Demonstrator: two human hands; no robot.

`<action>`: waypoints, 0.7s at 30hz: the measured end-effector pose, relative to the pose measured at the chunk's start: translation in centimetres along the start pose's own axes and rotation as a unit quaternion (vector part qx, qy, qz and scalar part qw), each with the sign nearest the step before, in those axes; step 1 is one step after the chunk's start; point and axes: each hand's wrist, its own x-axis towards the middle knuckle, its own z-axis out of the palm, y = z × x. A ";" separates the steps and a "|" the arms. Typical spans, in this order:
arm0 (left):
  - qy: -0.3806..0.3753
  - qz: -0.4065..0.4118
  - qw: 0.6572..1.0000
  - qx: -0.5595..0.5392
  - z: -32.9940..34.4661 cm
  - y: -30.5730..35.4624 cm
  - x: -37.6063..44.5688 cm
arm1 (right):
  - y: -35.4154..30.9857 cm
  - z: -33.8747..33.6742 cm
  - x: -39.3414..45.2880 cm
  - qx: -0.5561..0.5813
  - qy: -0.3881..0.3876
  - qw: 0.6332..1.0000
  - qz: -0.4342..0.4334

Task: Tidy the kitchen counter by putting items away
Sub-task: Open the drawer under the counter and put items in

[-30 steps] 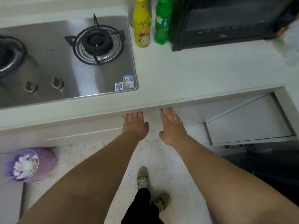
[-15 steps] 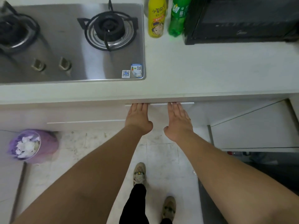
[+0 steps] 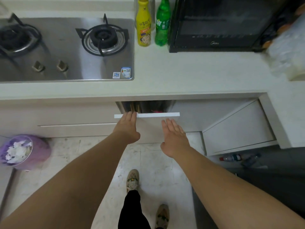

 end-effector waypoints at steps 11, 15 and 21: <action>-0.028 0.022 0.999 0.033 6.3 -0.2 -9.4 | -2.2 3.4 -5.5 -0.007 -0.077 0.997 0.002; -0.034 0.023 0.999 0.010 7.2 -0.1 -11.2 | -2.1 3.8 -7.3 -0.022 -0.087 0.996 -0.001; -0.054 0.026 0.998 0.008 8.7 -0.1 -13.5 | -1.9 5.5 -9.8 -0.028 -0.098 0.995 0.001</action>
